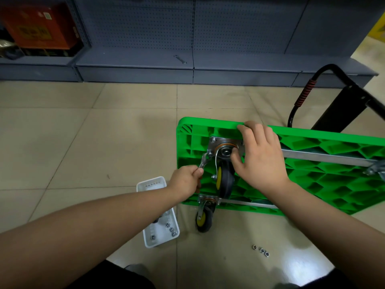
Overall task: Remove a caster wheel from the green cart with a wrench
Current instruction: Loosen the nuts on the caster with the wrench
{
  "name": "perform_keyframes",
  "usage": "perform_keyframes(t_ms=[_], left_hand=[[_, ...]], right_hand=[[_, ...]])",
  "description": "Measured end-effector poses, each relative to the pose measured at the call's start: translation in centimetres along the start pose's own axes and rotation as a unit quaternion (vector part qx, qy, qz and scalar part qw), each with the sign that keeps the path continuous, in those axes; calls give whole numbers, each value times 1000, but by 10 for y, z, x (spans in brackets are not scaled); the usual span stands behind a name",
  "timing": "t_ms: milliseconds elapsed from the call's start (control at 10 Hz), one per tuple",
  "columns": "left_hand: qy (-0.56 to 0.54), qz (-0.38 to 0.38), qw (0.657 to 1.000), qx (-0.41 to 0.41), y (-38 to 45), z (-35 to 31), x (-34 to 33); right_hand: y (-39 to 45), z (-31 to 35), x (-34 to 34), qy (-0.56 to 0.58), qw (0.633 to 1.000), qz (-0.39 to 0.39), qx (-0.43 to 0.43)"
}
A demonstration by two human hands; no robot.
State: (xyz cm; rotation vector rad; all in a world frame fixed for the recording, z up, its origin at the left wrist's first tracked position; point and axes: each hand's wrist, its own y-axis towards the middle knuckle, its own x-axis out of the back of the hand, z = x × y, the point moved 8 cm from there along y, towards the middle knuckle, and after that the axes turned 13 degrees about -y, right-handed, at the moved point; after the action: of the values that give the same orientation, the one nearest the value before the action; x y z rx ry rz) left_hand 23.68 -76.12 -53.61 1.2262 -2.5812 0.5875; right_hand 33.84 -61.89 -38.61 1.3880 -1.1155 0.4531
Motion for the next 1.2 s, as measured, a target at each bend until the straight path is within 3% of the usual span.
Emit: perform_keyframes(t_ms=[100, 300, 600, 900, 1000, 1100, 1200], left_hand=[[-90, 18, 995, 35, -4, 2, -11], [-60, 10, 998, 35, -5, 2, -2], [117, 17, 993, -24, -9, -25, 37], [364, 50, 925, -97, -14, -65, 50], [414, 54, 903, -99, -13, -71, 50], [439, 48, 892, -102, -12, -75, 52], [443, 47, 890, -101, -11, -81, 58]], right_hand=[[0, 0, 0, 0, 1000, 1, 0], [0, -2, 1, 1, 1000, 5, 0], [-1, -1, 3, 3, 1000, -4, 6], [-1, -1, 0, 8, 1000, 6, 12], [-2, -4, -1, 36, 999, 7, 23], [-7, -11, 7, 142, 990, -21, 10], [-14, -14, 11, 197, 980, -1, -29]])
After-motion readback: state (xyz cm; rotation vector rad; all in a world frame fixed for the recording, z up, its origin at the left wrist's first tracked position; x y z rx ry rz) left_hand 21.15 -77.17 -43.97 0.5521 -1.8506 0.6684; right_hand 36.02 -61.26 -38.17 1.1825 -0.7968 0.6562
